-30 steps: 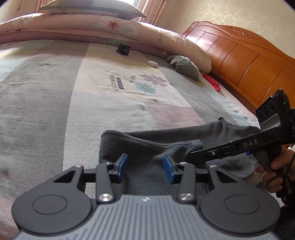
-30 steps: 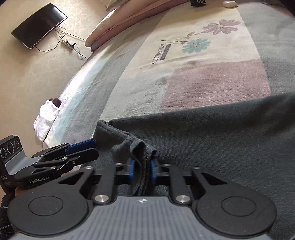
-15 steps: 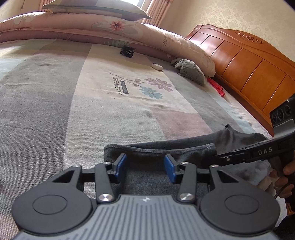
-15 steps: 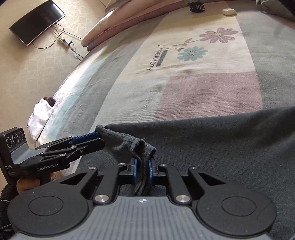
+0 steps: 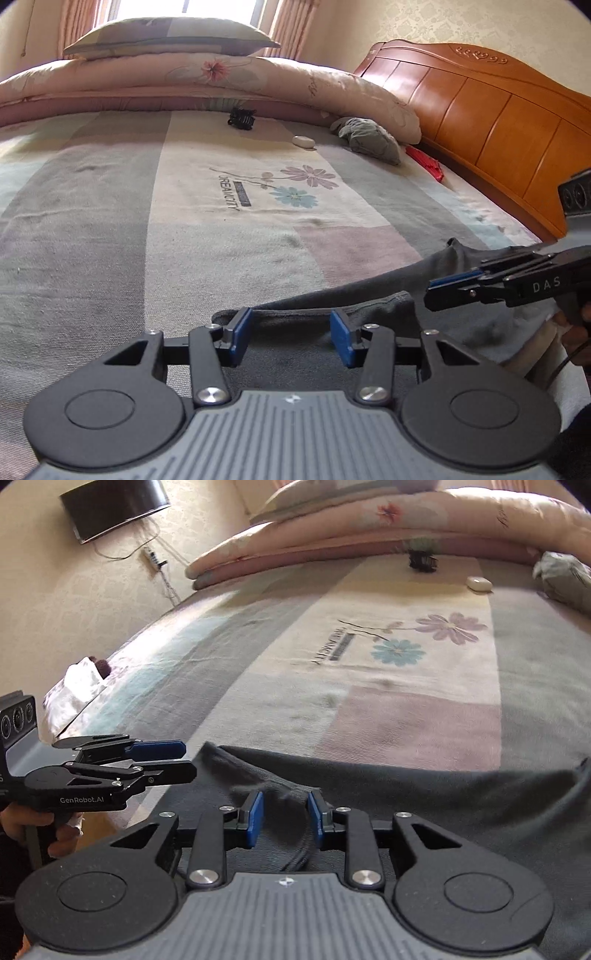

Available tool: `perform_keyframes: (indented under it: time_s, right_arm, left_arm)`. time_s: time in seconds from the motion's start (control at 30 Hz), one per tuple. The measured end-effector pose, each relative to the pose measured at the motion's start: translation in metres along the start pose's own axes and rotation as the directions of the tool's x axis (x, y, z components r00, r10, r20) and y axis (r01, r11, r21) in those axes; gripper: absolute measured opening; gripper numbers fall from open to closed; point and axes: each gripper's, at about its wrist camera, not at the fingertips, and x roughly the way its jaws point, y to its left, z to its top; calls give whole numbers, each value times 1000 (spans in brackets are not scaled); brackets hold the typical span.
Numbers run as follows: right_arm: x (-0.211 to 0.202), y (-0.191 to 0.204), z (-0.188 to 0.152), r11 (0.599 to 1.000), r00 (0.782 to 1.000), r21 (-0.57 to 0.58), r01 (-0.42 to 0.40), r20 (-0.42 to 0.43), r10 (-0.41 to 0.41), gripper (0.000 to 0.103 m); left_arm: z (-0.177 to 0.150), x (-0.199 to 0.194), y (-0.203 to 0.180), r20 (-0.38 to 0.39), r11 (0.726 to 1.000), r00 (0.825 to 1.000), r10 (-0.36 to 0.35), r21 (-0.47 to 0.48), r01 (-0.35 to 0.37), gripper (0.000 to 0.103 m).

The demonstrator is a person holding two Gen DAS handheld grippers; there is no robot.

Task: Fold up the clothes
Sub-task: 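Lay the leg end onto the folded sweatpants and open the right gripper, then lift the open right gripper away from the folded sweatpants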

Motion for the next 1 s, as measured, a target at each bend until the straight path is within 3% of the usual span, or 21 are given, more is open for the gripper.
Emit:
perform_keyframes:
  time_s: [0.17, 0.27, 0.37, 0.47, 0.53, 0.63, 0.77, 0.93, 1.0]
  right_arm:
    - [29, 5, -14, 1000, 996, -12, -22, -85, 21, 35]
    - [33, 1, -19, 1000, 996, 17, -26, -90, 28, 35]
    - [19, 8, -15, 1000, 998, -7, -17, -61, 17, 38]
    - [7, 17, -13, 998, 999, -58, -31, -24, 29, 50]
    - [5, 31, -15, 990, 999, -139, -28, -25, 25, 63]
    - [11, 54, -23, 959, 998, -283, -29, -56, 13, 64]
    - [28, 82, -35, 895, 995, -446, -16, -94, -28, 64]
    - [50, 99, -43, 813, 987, -581, 42, -100, -123, 64]
    - [49, 102, -42, 806, 989, -588, 68, -69, -134, 64]
  left_arm:
    - [-22, -15, -3, -66, 997, 996, -67, -26, 66, 47]
    - [-39, -11, -4, -134, 999, 991, -21, -33, 17, 45]
    - [-35, -31, -10, -99, 1000, 995, -9, -3, 8, 46]
    - [-32, -50, -17, -71, 999, 997, 8, 54, -4, 50]
    - [-36, -53, -24, -90, 991, 994, 69, 118, -58, 51]
    - [-47, -51, -35, -120, 959, 975, 186, 239, -153, 51]
    - [-57, -50, -44, -117, 921, 956, 269, 320, -221, 54]
    - [-62, -47, -50, -97, 903, 951, 293, 355, -241, 54]
    - [-63, -44, -51, -90, 900, 949, 303, 355, -254, 54]
